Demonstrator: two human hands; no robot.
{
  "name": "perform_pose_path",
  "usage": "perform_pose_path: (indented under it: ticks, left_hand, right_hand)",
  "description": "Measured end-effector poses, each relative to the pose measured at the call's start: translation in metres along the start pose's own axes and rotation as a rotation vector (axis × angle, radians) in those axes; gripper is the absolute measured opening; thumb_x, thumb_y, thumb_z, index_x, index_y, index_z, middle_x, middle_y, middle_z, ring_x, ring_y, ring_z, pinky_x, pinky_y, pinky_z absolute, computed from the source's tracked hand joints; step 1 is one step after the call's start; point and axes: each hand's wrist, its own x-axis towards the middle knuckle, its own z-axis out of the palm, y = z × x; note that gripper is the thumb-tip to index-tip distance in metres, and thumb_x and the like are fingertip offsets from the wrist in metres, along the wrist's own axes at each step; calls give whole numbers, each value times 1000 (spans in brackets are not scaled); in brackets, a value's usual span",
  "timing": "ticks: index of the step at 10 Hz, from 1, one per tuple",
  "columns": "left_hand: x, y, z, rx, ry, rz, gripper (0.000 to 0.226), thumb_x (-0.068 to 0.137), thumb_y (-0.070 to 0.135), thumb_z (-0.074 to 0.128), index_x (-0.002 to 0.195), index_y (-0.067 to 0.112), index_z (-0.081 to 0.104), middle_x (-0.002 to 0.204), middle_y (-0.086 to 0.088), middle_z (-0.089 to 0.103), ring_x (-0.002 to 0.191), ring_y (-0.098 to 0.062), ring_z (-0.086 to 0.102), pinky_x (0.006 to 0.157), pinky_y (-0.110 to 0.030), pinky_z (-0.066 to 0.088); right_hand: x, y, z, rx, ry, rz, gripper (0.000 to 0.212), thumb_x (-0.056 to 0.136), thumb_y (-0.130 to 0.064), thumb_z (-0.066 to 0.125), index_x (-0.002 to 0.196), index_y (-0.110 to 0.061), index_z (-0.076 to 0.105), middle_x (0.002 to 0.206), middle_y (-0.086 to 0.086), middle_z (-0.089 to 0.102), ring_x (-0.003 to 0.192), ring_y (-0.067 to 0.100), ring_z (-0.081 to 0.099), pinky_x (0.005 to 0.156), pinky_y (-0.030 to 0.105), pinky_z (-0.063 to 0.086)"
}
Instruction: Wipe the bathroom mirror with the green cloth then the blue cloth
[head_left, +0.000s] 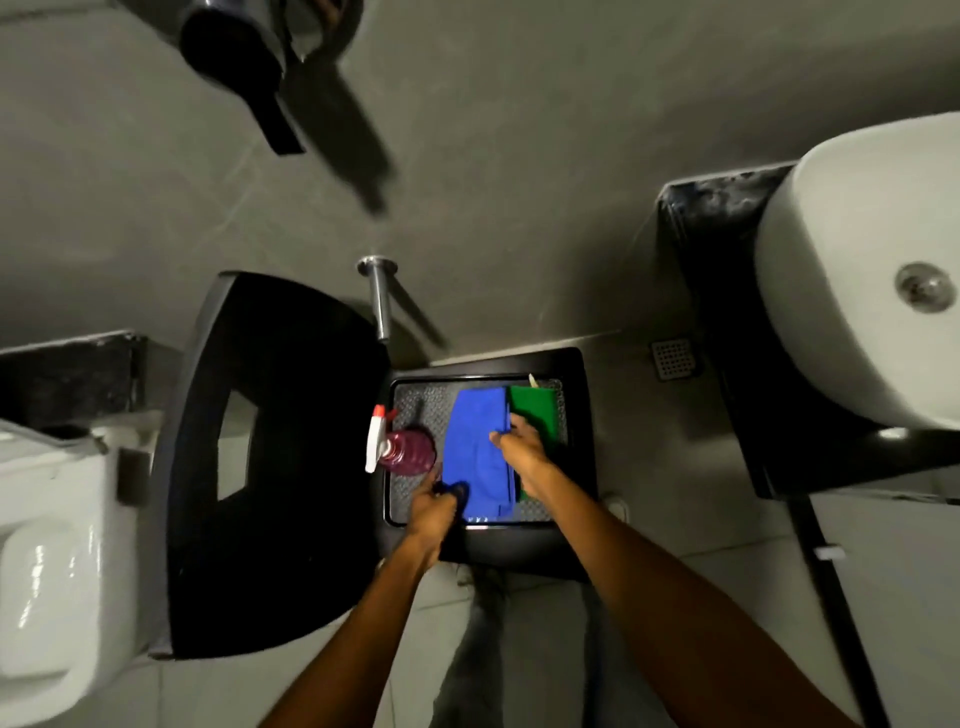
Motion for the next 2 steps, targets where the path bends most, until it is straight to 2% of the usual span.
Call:
perform_pose_path:
  ticks: [1, 2]
  left_hand:
    - [4, -1, -1, 448, 42, 23, 50, 98, 13, 60, 145, -1, 51, 137, -21, 62, 119, -31, 63, 90, -20, 47]
    - [-17, 18, 4, 692, -32, 248, 67, 103, 31, 52, 161, 8, 27, 170, -15, 23, 160, -32, 16, 127, -33, 18]
  right_hand:
    - [0, 4, -2, -151, 5, 24, 52, 100, -11, 51, 149, -2, 36, 148, 18, 50, 131, 30, 53, 106, 32, 41]
    - [-30, -4, -27, -419, 99, -137, 59, 102, -27, 47, 155, -13, 28, 163, 14, 29, 147, 32, 34, 119, 36, 31]
